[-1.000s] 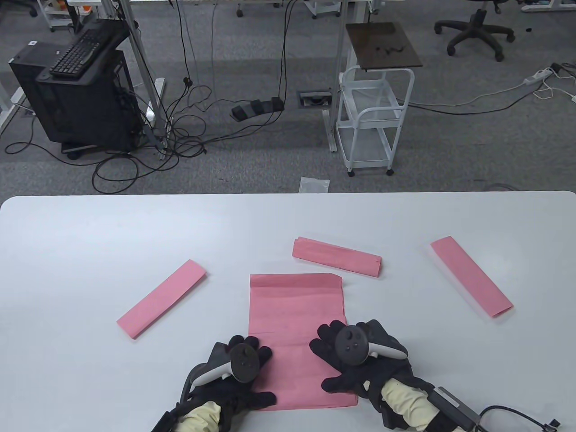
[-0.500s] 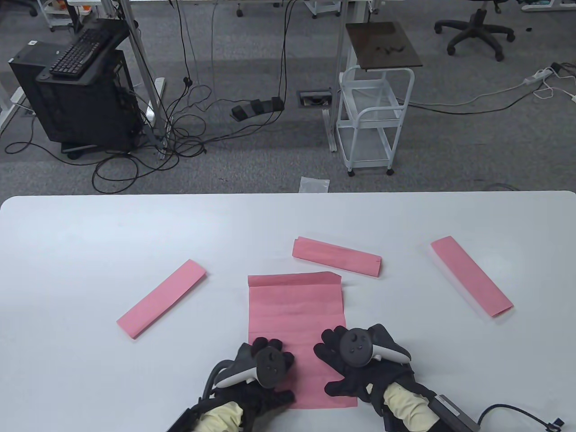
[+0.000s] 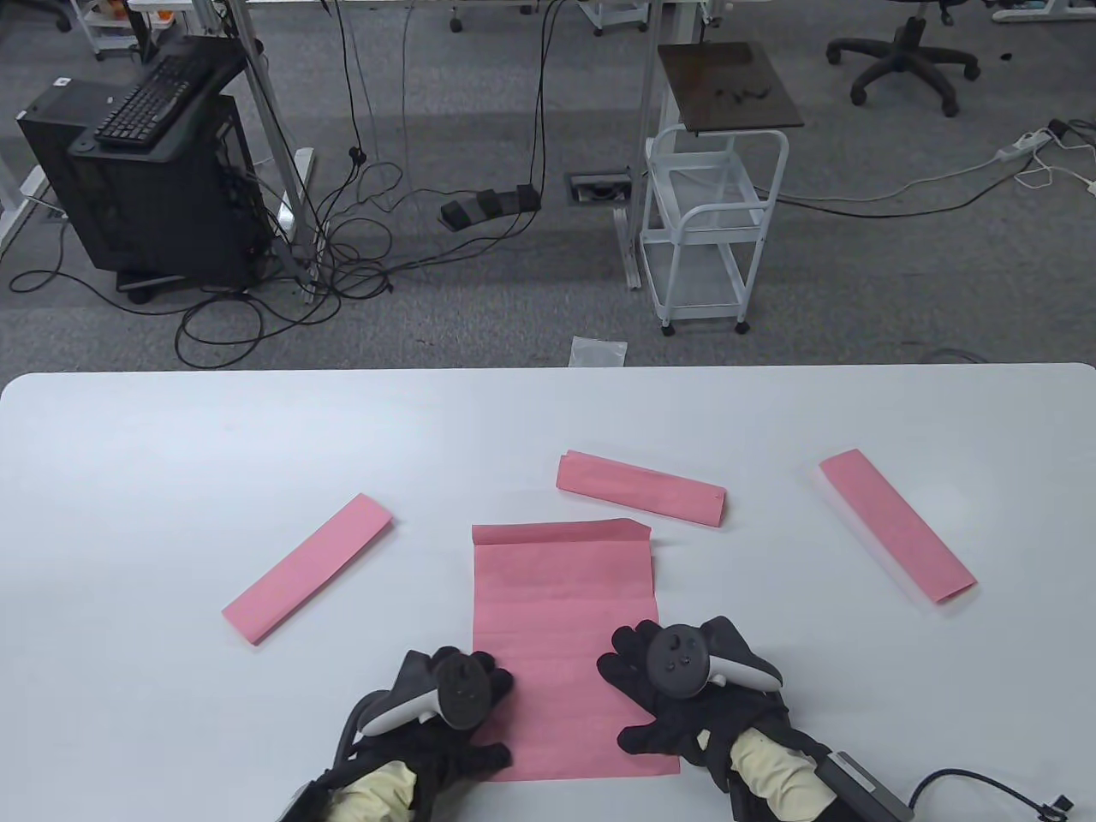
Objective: Unfold complexly folded papers and stack
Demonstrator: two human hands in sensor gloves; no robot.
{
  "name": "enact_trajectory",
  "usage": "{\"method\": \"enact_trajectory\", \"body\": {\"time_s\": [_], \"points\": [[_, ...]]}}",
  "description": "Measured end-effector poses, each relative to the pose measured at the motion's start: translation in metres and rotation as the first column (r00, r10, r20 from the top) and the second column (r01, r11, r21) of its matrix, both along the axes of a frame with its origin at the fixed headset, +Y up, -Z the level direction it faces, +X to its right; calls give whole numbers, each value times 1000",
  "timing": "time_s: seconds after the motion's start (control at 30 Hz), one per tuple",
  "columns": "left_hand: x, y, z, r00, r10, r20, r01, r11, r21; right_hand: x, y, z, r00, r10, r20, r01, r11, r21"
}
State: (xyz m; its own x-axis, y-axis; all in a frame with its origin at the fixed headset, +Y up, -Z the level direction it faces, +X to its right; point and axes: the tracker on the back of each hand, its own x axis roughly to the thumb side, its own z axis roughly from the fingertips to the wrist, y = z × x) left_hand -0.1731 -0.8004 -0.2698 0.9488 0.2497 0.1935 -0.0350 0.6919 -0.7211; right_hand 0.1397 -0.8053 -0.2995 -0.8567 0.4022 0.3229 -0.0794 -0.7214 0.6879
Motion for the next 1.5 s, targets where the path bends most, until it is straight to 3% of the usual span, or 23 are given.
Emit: {"method": "enact_trajectory", "body": {"time_s": [0.13, 0.2, 0.3, 0.37, 0.4, 0.5, 0.63, 0.83, 0.93, 1.1, 1.17, 1.23, 1.4, 1.5], "points": [[-4, 0, 0, 1000, 16, -11, -16, 1000, 3, 0, 0, 0, 1000, 1, -1, -1, 1000, -3], [2, 11, -5, 999, -25, 24, 25, 1000, 4, 0, 0, 0, 1000, 1, -1, -1, 1000, -7], [23, 32, -15, 997, -38, 67, 25, 982, 186, 0, -1, 0, 1000, 0, -2, 0, 1000, -13], [45, 30, -18, 980, -28, 198, -5, 987, 160, 0, -1, 0, 1000, 0, -3, 0, 1000, -17], [60, 25, -17, 965, -21, 263, -5, 995, 98, 0, -1, 0, 1000, 0, -3, 0, 1000, -17], [90, 8, -21, 947, -13, 322, 1, 999, 39, 0, -1, 0, 1000, 0, -4, 0, 1000, -20], [84, 2, -41, 979, 8, 202, -20, 998, 55, 0, -1, 0, 1000, 0, -5, 0, 1000, -19], [19, -1, -76, 992, 58, -116, -53, 998, 45, 0, -1, 0, 1000, 2, -5, -2, 1000, -19], [5, -1, -80, 986, 63, -157, -56, 997, 47, 0, -2, -1, 1000, 2, -6, -2, 1000, -20], [10, 5, -81, 989, 35, -143, -28, 998, 52, 0, -2, -1, 1000, 2, -6, -2, 1000, -20], [17, 15, -81, 995, -13, -102, 24, 994, 110, 0, -2, -1, 1000, 2, -6, -2, 1000, -20], [35, 23, -75, 1000, -14, 20, 9, 978, 211, 0, -1, 0, 1000, 4, -6, -4, 1000, -25], [88, 11, -55, 949, 19, 313, -54, 993, 103, 0, -2, 0, 1000, 4, -7, -4, 1000, -27], [103, 4, -64, 946, -7, 324, -28, 994, 104, 0, -2, 0, 1000, 4, -7, -4, 1000, -29]]}}
